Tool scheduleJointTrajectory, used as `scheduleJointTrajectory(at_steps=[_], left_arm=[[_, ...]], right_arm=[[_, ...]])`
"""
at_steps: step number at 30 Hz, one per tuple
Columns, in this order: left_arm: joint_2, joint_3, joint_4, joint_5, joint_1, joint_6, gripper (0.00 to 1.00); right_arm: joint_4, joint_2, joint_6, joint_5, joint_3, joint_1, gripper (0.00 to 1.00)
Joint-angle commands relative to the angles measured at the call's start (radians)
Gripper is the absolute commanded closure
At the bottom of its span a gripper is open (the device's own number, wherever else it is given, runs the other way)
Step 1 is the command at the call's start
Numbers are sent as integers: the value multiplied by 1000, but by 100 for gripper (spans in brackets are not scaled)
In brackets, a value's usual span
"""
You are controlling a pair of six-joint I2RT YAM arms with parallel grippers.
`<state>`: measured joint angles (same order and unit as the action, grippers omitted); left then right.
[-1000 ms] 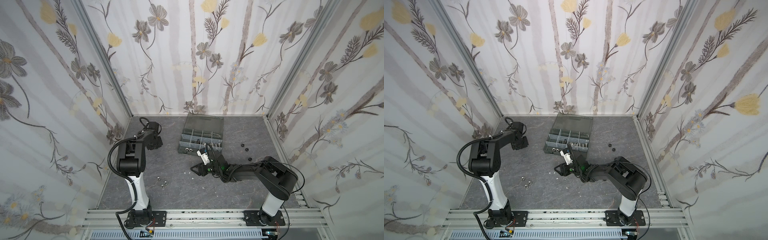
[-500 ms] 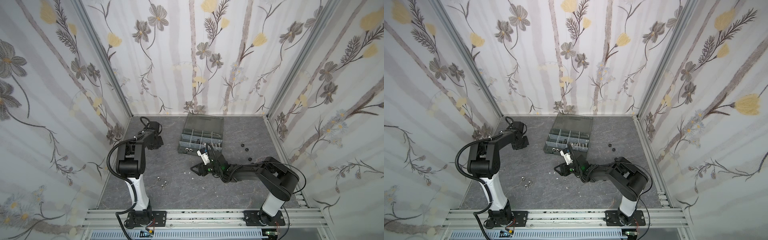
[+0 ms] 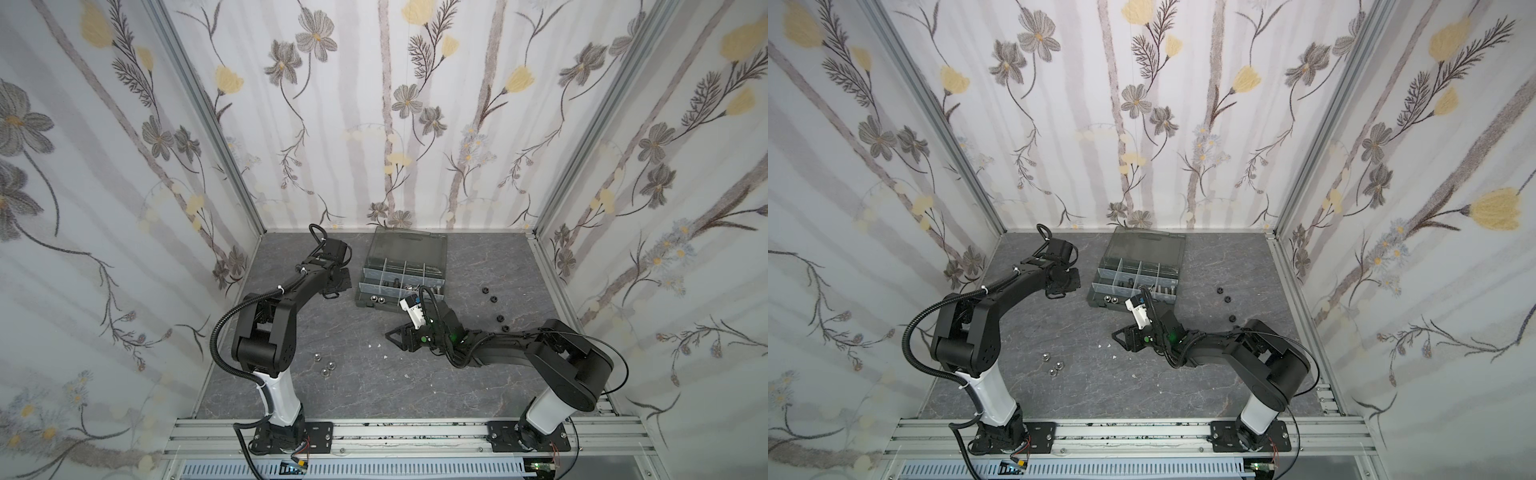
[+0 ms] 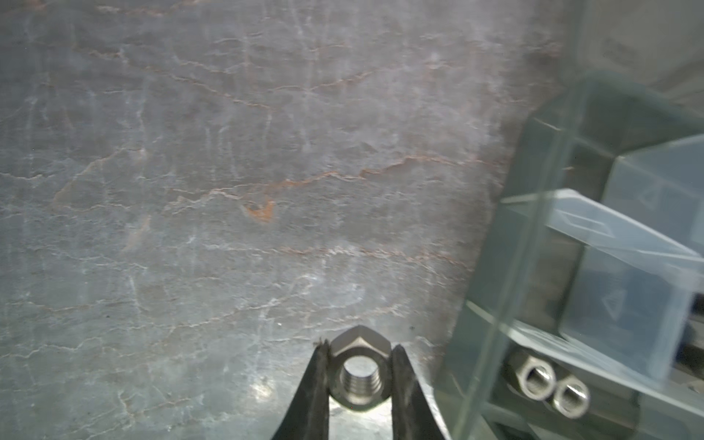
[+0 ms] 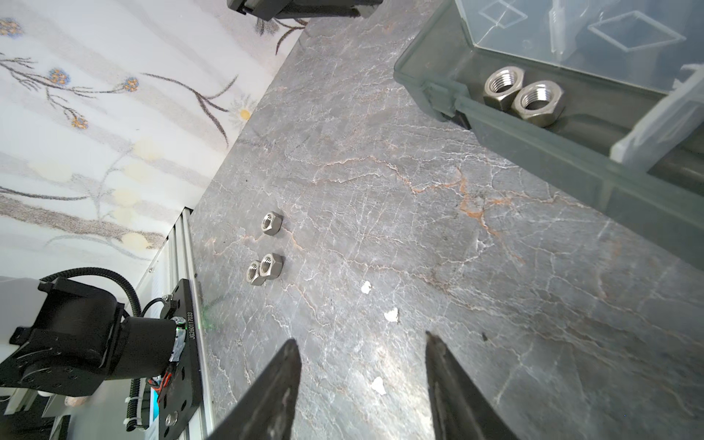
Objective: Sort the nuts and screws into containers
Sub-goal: 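Carry the nut into the box with the left gripper and release it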
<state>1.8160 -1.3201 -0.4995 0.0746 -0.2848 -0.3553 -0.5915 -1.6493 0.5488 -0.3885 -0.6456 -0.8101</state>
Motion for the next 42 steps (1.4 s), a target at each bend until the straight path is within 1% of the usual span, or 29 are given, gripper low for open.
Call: scheduleJointTrajectory(at_steps=[1,5,6,11,18,22,26,29,32,34,36,37,38,42], left_arm=[[-24,-16,-19,1,-41,-34,85],[-32,-23,-24,-3,-107,-52,85],[-31,-26,-25,-2,-124,-55,85],[-4,-34,-28,10,-187,-66,85],[39,-49,-27,6,-227,-78,85],[60,-56,-22,2,-238,-80,82],[73,-71,-24,5,-243,-77,74],[61,-87,-25,11,-243,-71,65],[18,-88,-2,13,-243,-60,56],[-29,-76,19,16,-242,-56,47],[-80,-58,37,22,-242,-51,42],[-115,-43,51,22,-242,-44,40],[-147,-24,65,23,-242,-37,37],[-333,113,170,48,-239,-15,23]], right_arm=[[-21,27,0,48,19,24,46],[-25,48,8,74,46,39,46],[-26,85,9,82,53,44,46],[-43,125,17,110,87,58,46],[-45,149,23,121,106,73,46],[-49,160,24,125,112,76,46],[-28,175,6,144,112,73,46],[7,196,-19,177,107,56,46],[34,220,-38,221,105,28,46],[42,227,-35,243,106,7,45],[47,218,-27,248,94,-3,45],[63,210,-29,249,76,-42,45],[82,204,-33,253,59,-57,45],[146,177,-49,289,-2,-130,45]])
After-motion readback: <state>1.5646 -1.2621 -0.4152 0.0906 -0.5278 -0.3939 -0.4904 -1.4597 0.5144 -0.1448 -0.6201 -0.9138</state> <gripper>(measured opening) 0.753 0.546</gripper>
